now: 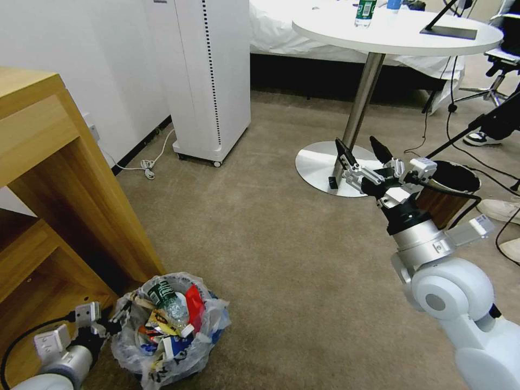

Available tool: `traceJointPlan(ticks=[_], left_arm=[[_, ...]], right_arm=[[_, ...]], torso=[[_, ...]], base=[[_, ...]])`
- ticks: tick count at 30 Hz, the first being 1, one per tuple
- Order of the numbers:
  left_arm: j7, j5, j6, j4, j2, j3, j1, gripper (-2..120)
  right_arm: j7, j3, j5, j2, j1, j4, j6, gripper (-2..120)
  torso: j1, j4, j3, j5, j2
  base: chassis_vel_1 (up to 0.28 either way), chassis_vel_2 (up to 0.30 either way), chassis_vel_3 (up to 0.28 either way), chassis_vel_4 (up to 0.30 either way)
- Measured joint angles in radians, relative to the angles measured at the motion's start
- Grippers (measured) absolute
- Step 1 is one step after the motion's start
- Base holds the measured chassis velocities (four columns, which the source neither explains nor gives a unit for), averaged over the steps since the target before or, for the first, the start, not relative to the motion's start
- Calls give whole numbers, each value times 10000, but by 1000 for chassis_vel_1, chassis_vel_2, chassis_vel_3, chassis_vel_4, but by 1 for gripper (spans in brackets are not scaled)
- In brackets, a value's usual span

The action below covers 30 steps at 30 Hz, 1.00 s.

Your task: Pick up the trash bin and place the garbage on the floor into it.

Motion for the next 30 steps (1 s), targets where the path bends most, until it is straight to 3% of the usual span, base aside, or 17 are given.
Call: traceJointPlan(ticks=[8, 16, 23, 29, 30], left_arm=[[165, 327, -237, -507, -220, -120, 291, 99], [577, 1079, -729, -1193, -484, -204, 428, 100], [593, 1280, -871, -1774, -502, -213, 555, 100], [565, 1329, -966, -2014, -430, -198, 564, 100], [565, 1368, -1044, -2049, -355, -168, 564, 100]], right_arm=[[49, -19, -75, 7, -32, -22, -1, 100], [771, 716, -841, 143, -812, -53, -366, 100], [822, 1717, -2005, 471, -1889, -284, 341, 100], [1048, 2450, -2723, 1158, -2523, -352, 602, 100], [1204, 2711, -3119, 1723, -2752, -528, 784, 100]], torso=[[0, 1, 0, -1, 1], [0, 0, -1, 0, 1], [0, 0, -1, 1, 1], [0, 0, -1, -2, 1], [0, 1, -1, 1, 0]], base=[[0, 0, 0, 0], [0, 0, 0, 0], [0, 0, 0, 0], [0, 0, 0, 0], [0, 0, 0, 0]])
